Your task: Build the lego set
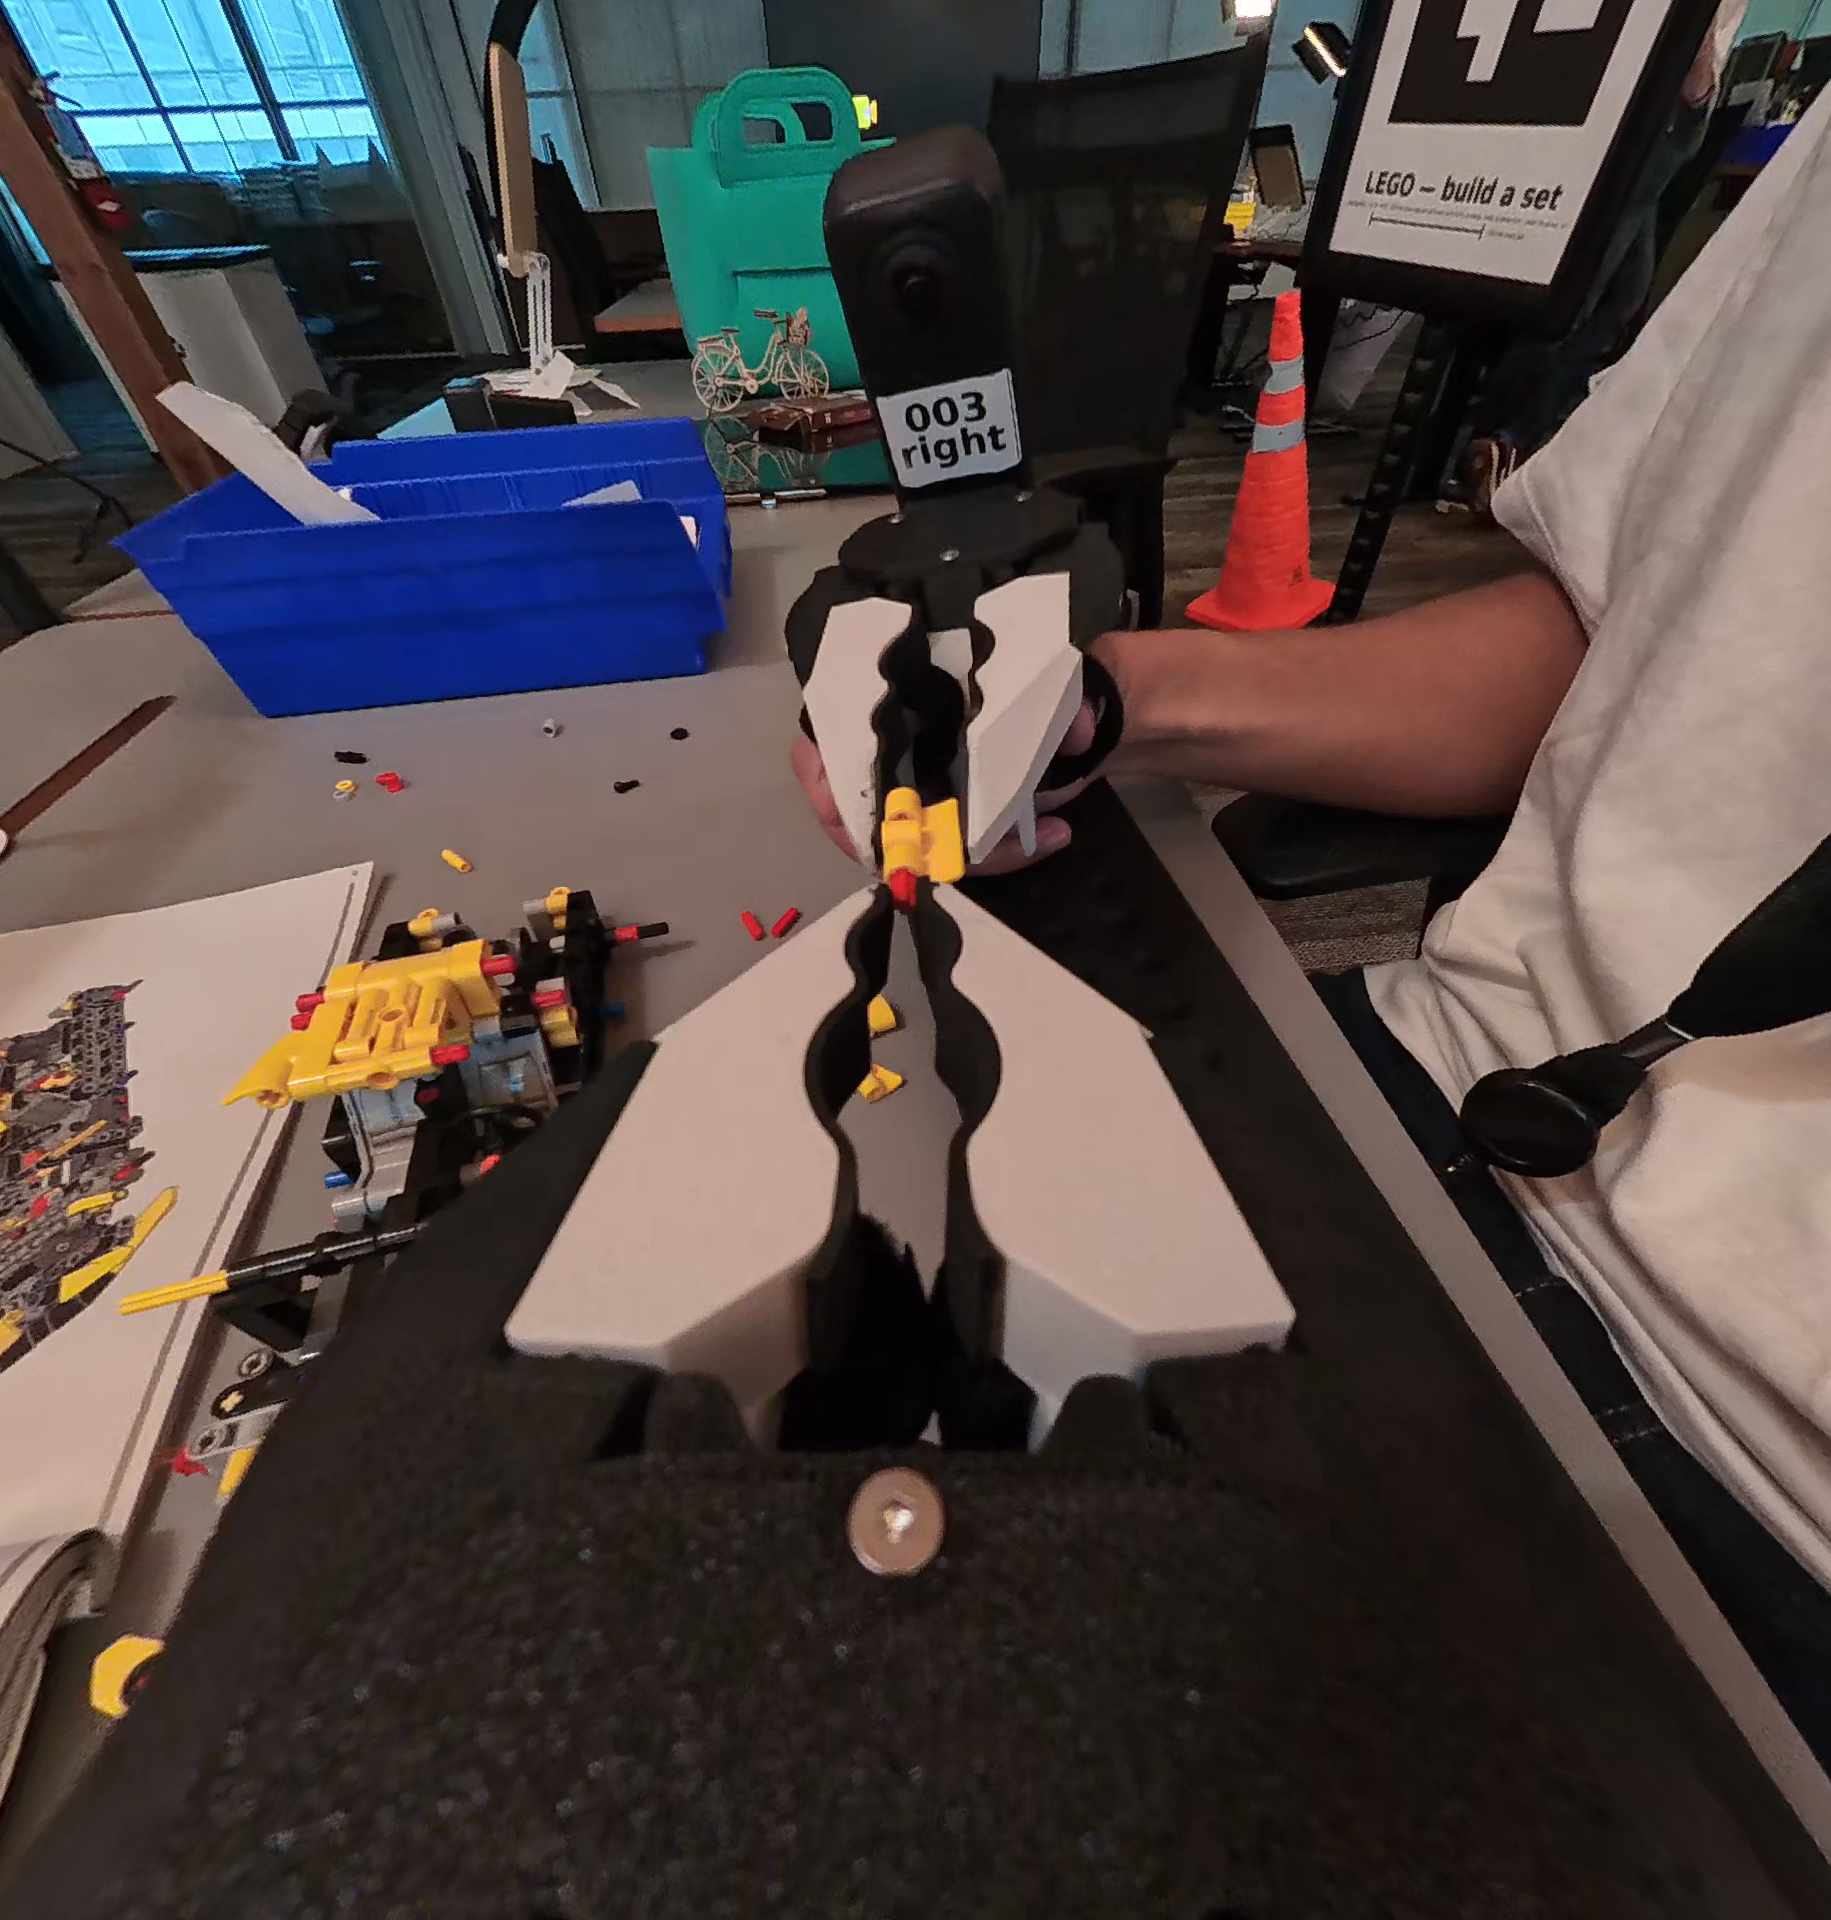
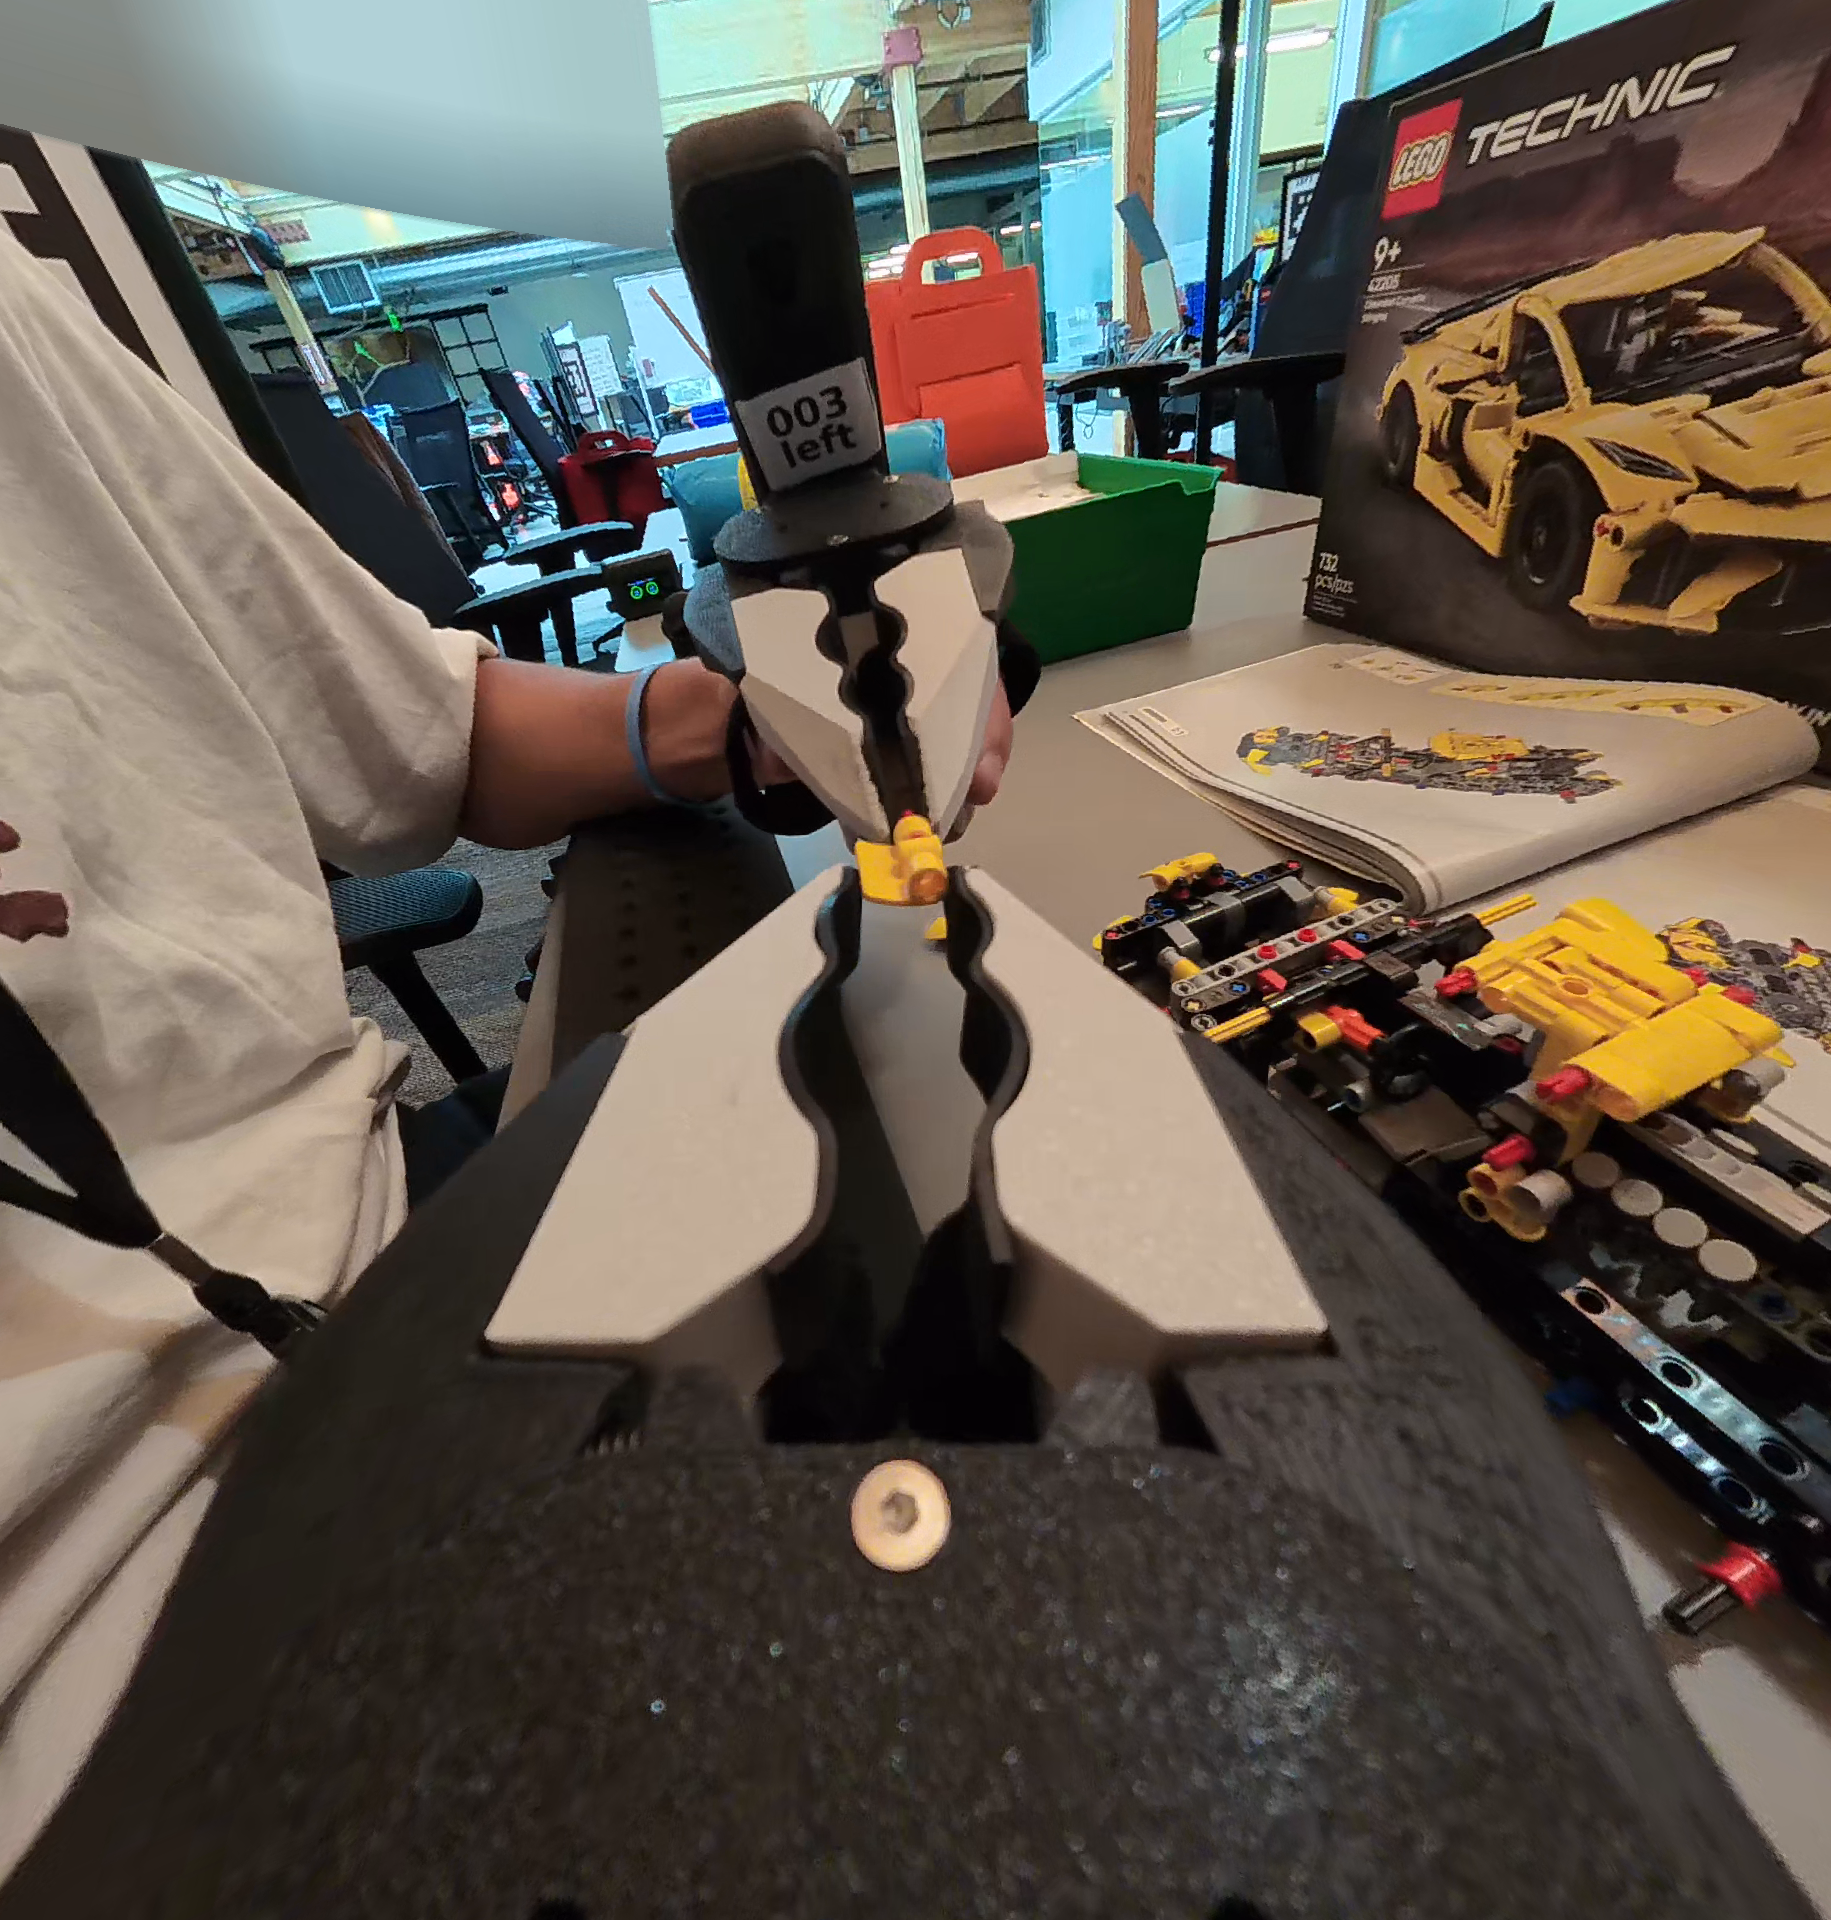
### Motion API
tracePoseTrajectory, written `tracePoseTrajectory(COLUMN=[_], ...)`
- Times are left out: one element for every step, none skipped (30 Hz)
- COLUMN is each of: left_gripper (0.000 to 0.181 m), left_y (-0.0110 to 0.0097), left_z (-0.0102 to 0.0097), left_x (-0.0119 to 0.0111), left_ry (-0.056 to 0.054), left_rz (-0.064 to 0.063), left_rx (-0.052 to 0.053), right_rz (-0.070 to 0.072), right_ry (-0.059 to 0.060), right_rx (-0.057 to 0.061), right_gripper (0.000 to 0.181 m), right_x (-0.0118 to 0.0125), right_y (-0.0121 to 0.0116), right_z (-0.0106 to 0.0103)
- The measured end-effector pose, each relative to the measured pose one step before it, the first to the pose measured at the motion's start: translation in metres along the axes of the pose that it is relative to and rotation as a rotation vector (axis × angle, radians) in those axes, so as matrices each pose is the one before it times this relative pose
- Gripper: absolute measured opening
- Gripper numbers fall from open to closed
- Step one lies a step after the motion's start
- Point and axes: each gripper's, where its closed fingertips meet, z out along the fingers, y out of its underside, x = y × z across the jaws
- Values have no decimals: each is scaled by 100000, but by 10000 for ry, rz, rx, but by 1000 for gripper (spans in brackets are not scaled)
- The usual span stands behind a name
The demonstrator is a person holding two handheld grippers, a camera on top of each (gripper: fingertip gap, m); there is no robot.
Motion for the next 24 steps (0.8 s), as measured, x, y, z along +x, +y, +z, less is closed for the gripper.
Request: tracePoseTrajectory(left_gripper=[4,4,4,4,5,5,6,9,10,11,12,13,13,13,13,12,10,10,9,8,8,8,8,8], left_y=[-52,-27,-96,-152,-102,-79,-73,-42,-114,-149,-147,-146,-91,3,94,113,36,7,56,103,72,2,17,27], left_z=[-4,-2,-5,10,52,14,31,42,-7,-32,-42,-26,11,66,126,156,147,126,62,22,-3,-11,-5,1], left_x=[106,108,20,110,212,89,47,93,30,-6,-72,-109,-76,-63,24,128,192,76,-55,-118,-115,-70,-27,-78], left_ry=[79,111,65,81,127,50,49,91,55,50,16,-7,-2,-7,16,46,60,-4,-49,-45,-19,8,24,-3], left_rz=[-44,-127,-113,-42,-30,-44,-71,-107,-117,-136,-147,-137,-118,-98,-57,-11,-4,-2,10,-11,-43,-86,-74,-43], left_rx=[50,46,76,109,80,75,67,48,98,131,111,114,93,37,-5,-12,35,19,-20,-53,-26,16,14,14], right_rz=[-9,-2,-14,-15,-22,22,87,72,21,6,7,-4,-29,-42,-26,-8,-4,-6,-12,-17,0,5,15,27], right_ry=[-79,-85,-10,-47,-145,-72,-69,-37,-13,-14,-2,5,-18,-12,0,-19,-26,-31,19,30,78,48,-2,13], right_rx=[12,17,8,3,-39,33,71,37,38,49,57,10,-14,-13,-29,-28,2,-12,5,0,-20,8,-2,-6], right_gripper=[16,15,15,15,15,15,15,15,15,15,15,15,15,15,15,15,15,15,15,15,15,15,15,15], right_x=[-107,-114,-22,-74,-222,-70,-17,30,4,-6,-10,7,-57,-60,-39,-31,-44,-49,17,27,99,77,17,47], right_y=[-16,-23,-18,-3,55,-40,-104,-50,-57,-79,-87,-13,17,19,47,38,-2,18,-13,4,29,-14,-1,21], right_z=[-6,-11,-6,14,44,-31,-64,-35,-33,-37,-19,-7,17,52,74,56,19,9,-7,7,3,2,5,0])
